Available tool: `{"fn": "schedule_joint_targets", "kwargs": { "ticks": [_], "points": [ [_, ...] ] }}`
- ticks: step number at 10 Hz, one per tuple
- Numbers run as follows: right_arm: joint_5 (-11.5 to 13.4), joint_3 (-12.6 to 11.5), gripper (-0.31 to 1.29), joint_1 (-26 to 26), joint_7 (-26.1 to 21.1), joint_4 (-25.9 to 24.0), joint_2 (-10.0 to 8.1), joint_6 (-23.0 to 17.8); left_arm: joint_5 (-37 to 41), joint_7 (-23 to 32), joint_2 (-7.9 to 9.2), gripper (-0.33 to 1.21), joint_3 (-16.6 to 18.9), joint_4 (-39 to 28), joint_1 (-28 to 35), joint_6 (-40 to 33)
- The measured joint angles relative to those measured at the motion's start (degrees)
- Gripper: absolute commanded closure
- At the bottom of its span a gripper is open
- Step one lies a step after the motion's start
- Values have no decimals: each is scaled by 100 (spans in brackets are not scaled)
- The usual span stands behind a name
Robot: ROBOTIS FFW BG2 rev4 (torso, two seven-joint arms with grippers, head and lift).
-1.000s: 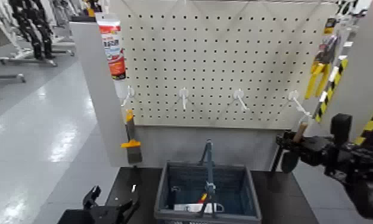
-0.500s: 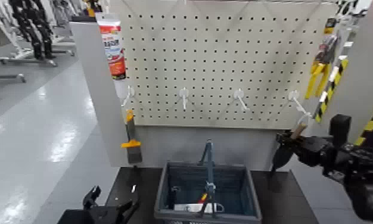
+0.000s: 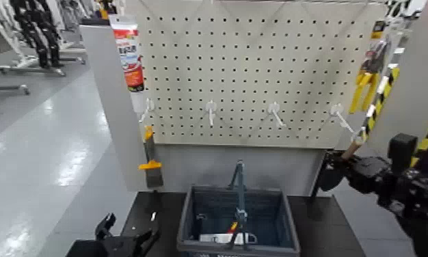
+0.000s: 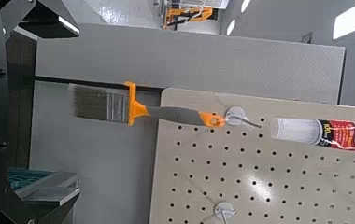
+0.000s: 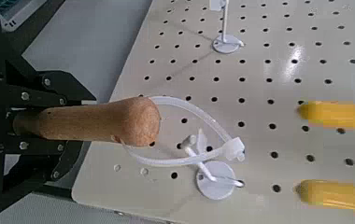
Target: Put the tool with the wooden handle into the crate.
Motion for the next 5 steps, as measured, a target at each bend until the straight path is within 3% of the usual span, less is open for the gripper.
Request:
{"fn": "schedule_joint_targets", "kwargs": {
  "ticks": [3,5],
  "points": [
    [4,-318,118,516,-80,-998,220,250,0,-1,0,11,-1,2,-8,1],
    [-332,-382,118,773,-69,-1363,356,314,0,-9,6,11,-1,2,-9,1]
  ]
}}
